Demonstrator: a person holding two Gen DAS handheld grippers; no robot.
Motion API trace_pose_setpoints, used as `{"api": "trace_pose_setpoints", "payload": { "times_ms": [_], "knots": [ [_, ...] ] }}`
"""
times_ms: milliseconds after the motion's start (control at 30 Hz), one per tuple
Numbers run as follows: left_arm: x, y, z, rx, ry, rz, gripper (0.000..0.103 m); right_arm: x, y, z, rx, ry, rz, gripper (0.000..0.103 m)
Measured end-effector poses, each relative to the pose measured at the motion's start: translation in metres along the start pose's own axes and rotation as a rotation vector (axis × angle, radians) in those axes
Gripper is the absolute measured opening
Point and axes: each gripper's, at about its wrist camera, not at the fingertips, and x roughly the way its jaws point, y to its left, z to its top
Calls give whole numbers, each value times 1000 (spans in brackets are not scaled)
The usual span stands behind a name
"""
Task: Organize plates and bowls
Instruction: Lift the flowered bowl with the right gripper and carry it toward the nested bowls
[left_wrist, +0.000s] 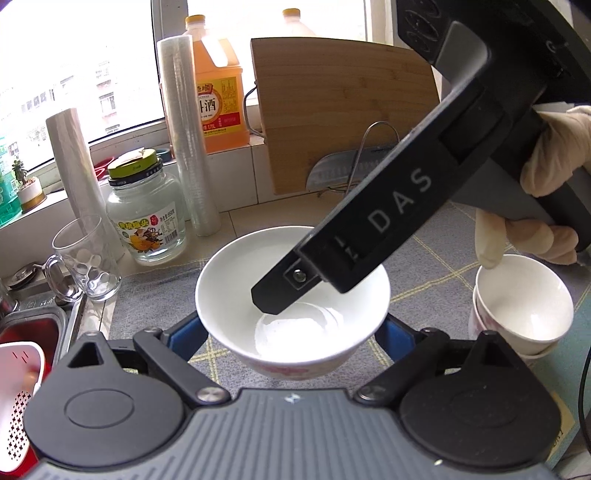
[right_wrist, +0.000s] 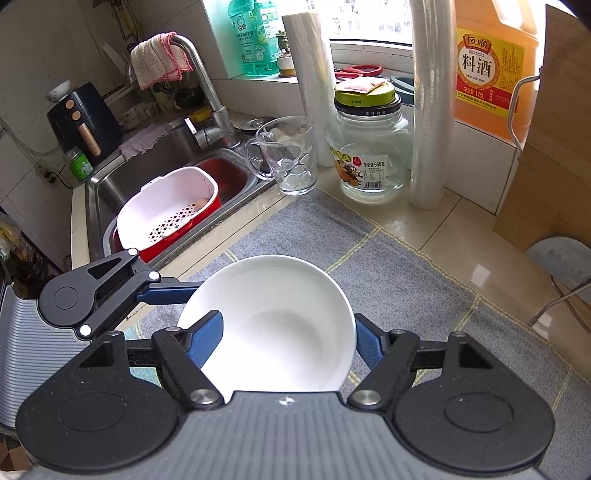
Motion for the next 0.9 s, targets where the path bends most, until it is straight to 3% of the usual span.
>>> {"api": "trace_pose_setpoints", "payload": {
  "times_ms": [900],
  "knots": [
    [-38, -69, 18, 88, -36, -178, 95, -94, 1, -74, 87, -57, -118, 80]
  ]
}}
